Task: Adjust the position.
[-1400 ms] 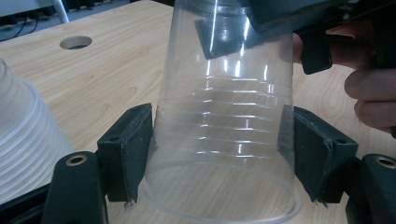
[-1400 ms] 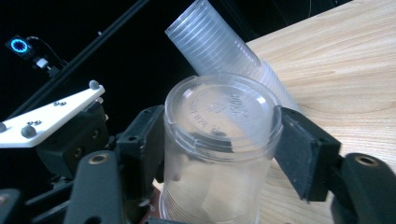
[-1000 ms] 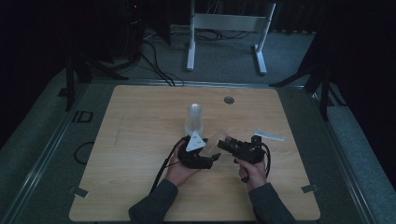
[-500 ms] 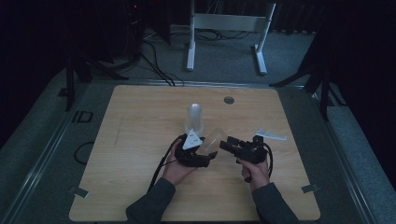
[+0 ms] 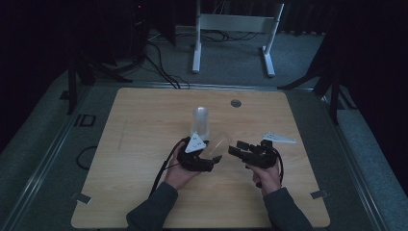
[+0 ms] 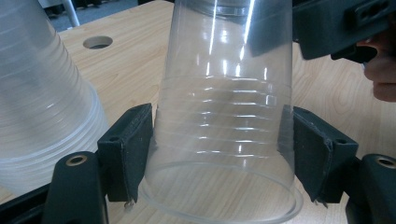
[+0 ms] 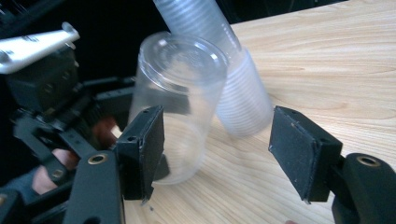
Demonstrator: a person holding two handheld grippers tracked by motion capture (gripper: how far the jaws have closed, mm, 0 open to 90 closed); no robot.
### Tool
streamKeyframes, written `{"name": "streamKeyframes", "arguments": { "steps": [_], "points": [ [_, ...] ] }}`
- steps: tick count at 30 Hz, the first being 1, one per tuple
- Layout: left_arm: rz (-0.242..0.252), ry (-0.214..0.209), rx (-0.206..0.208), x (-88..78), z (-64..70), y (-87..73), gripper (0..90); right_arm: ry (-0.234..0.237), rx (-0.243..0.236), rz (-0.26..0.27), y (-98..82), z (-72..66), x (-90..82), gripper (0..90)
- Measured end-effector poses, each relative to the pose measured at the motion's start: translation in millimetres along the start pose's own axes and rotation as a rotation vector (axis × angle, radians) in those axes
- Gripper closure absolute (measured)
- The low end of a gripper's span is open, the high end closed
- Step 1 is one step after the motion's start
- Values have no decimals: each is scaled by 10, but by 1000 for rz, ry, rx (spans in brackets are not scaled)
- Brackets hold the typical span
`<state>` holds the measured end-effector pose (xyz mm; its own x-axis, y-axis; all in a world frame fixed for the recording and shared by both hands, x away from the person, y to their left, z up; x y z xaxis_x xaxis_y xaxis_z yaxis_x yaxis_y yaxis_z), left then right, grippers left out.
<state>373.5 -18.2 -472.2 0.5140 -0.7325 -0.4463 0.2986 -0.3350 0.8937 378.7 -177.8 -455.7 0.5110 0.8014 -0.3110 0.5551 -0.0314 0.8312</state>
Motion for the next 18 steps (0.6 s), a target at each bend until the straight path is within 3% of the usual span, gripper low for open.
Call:
{"name": "streamKeyframes", "arguments": {
  "steps": [18],
  "points": [
    [-5, -23, 10, -63, -20, 18, 276, -99, -140, -96, 46, -4, -43, 351]
  ]
}}
Point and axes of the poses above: each handheld gripper's, and its own axes: x roughly forward along the jaws, y roughly out of its top, z roughly to its right, the point moved 7 cm from there along x, roughly forward along the jaws, and after that the axes turned 1 degree about -x, right-handed, at the moved point
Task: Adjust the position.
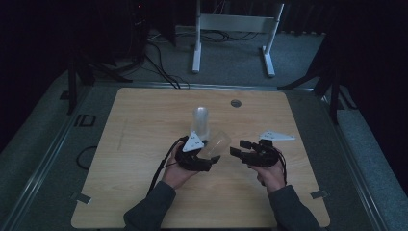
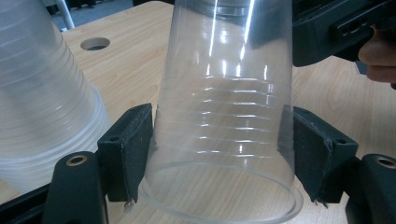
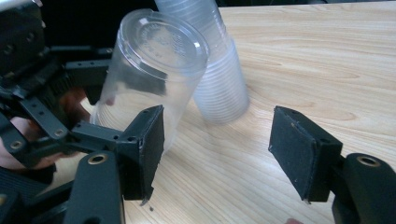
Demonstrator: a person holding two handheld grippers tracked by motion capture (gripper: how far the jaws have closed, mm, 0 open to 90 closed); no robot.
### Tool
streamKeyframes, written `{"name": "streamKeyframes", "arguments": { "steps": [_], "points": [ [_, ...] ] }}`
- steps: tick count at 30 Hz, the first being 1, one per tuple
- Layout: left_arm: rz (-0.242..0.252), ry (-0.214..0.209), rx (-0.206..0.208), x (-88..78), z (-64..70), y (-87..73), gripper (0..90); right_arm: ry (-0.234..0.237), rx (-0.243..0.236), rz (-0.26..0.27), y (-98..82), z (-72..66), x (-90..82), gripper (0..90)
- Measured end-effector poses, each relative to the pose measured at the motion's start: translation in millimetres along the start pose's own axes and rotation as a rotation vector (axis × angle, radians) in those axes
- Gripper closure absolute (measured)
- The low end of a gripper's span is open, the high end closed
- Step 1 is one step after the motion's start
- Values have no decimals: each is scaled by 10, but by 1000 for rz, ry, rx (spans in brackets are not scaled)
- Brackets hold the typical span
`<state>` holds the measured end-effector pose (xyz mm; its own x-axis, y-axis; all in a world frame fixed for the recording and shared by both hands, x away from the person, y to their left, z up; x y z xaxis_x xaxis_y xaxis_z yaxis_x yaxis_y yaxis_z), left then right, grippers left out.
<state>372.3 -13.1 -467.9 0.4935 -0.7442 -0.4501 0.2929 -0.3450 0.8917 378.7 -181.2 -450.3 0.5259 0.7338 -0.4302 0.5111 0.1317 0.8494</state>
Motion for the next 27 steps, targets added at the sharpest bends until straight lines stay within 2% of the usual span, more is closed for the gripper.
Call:
{"name": "streamKeyframes", "arguments": {
  "steps": [6, 13, 27],
  "points": [
    [-5, -18, 12, -13, 12, 8, 276, -20, -43, -29, 31, -7, -35, 351],
    [-14, -26, 16, -26, 11, -1, 276, -21, -83, -64, 63, -12, -72, 352],
    [-45, -51, 52, -74, -6, 30, 277, -50, -231, -183, 85, -69, -89, 342]
  ]
}}
Point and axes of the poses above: each handheld gripper's, and its own axes: x roughly forward along the jaws, y roughly out of its top, z roughly to its right, the point moved 7 cm from there along x, roughly forward along the jaws, and after that the axes turned 1 degree about -x, right-handed, at the moved point
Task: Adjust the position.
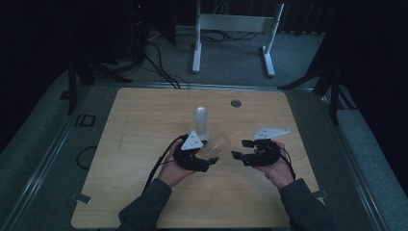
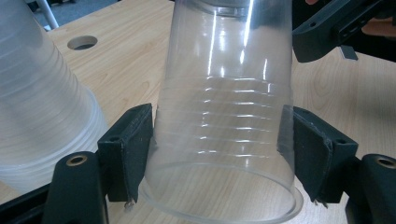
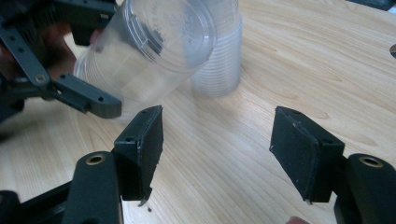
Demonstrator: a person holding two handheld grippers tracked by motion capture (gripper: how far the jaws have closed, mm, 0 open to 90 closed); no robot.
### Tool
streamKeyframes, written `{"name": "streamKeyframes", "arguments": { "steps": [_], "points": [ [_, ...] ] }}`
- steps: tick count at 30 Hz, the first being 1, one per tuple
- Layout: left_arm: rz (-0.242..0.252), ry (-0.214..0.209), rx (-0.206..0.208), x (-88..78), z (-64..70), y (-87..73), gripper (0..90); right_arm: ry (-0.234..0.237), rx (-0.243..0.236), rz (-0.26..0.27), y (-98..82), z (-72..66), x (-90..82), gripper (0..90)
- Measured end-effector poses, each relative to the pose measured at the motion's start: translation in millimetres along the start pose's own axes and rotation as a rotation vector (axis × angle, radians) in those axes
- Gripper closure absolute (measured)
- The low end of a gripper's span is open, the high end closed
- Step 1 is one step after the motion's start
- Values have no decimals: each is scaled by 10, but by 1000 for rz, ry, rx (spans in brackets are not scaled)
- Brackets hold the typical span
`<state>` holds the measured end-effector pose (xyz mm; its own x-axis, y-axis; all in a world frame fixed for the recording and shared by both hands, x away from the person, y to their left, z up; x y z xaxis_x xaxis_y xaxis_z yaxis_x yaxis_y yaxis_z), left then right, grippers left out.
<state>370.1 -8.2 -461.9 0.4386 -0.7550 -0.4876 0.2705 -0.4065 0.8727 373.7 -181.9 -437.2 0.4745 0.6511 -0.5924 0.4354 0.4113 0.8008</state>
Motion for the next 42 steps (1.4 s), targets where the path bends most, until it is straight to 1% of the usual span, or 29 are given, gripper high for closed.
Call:
{"name": "streamKeyframes", "arguments": {
  "steps": [4, 8, 15, 20, 22, 24, 27, 32, 38, 42],
  "points": [
    [-12, -7, 10, -15, -12, 10, 277, -15, -37, -29, 12, 7, -18, 343],
    [-28, -9, 26, -37, -24, 25, 277, -24, -69, -43, 26, 1, -39, 346],
    [-40, -21, 42, -100, -60, 76, 277, -15, -96, -67, 46, -10, -64, 356],
    [-53, -36, 50, -123, -69, 101, 277, -16, -119, -87, 56, -14, -75, 372],
    [-59, -55, 47, -133, -78, 106, 278, -22, -128, -92, 69, -14, -88, 386],
    [-67, -58, 53, -135, -85, 103, 282, -22, -144, -92, 79, -14, -100, 392],
    [-75, -67, 56, -138, -86, 105, 282, -24, -155, -102, 86, -19, -112, 397],
    [-96, -79, 70, -142, -89, 113, 282, -25, -174, -120, 95, -15, -122, 402],
    [-130, -91, 96, -139, -79, 95, 283, -15, -205, -143, 91, -36, -121, 406],
    [-138, -94, 106, -130, -69, 99, 282, -10, -218, -152, 95, -46, -124, 406]
  ]
}}
Point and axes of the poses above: each handheld gripper's, and its own axes: x roughly forward along the jaws, y roughly out of its top, z roughly to its right, the point moved 7 cm from there along x, roughly forward along the jaws, and after that the axes turned 1 degree about -x, right-handed, at the moved point
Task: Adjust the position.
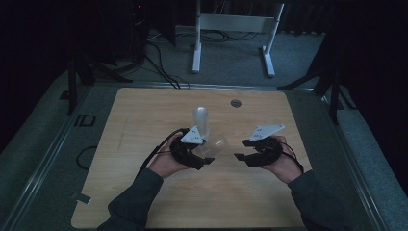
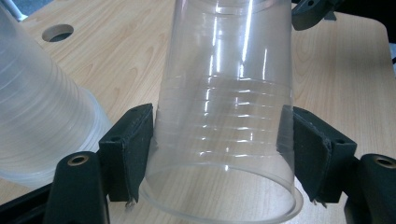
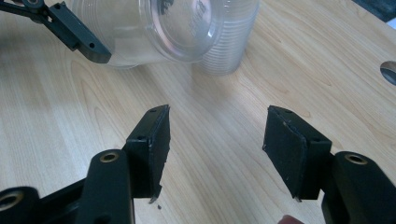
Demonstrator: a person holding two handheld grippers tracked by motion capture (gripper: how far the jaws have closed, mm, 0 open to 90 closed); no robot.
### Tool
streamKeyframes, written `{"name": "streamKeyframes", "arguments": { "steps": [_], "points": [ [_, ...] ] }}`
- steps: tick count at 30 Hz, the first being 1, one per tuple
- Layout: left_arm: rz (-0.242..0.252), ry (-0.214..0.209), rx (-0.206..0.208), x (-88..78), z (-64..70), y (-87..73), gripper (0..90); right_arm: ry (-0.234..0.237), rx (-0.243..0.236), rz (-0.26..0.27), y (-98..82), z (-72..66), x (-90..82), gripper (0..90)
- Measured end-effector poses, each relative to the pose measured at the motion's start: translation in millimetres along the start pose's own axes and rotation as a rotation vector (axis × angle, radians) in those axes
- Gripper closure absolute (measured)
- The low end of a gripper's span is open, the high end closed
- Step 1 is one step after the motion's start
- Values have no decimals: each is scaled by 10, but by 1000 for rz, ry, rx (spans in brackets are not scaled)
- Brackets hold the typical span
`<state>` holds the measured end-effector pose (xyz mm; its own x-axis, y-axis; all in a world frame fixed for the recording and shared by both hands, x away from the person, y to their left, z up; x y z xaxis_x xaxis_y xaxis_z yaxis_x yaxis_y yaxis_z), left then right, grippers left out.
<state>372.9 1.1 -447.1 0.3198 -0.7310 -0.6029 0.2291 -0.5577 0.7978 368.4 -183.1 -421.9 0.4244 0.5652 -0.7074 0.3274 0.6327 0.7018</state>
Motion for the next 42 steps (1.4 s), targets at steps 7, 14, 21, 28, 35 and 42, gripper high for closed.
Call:
{"name": "streamKeyframes", "arguments": {
  "steps": [7, 14, 21, 28, 35, 42],
  "points": [
    [-46, 9, 51, 33, 32, -22, 282, 13, -40, -39, -18, -31, 9, 416],
    [-77, 8, 82, 67, 66, -32, 283, 27, -71, -69, -37, -65, 33, 421],
    [-101, 1, 100, 91, 89, -62, 283, 35, -105, -103, -45, -84, 36, 434],
    [-131, -9, 118, 142, 126, -100, 282, 48, -130, -127, -29, -113, 47, 431],
    [-159, -18, 135, 191, 164, -131, 282, 61, -154, -161, -39, -147, 66, 422],
    [-185, -25, 161, 234, 226, -157, 283, 83, -169, -193, -62, -185, 107, 408]
  ]
}}
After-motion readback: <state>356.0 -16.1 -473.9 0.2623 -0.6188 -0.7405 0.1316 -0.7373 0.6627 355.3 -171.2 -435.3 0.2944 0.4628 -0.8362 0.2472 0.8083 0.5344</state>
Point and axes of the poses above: each handheld gripper's, and its own axes: x roughly forward along the jaws, y roughly out of its top, z roughly to its right, the point moved 7 cm from there along x, roughly forward along the jaws, and after that the axes turned 1 degree about -x, right-handed, at the moved point
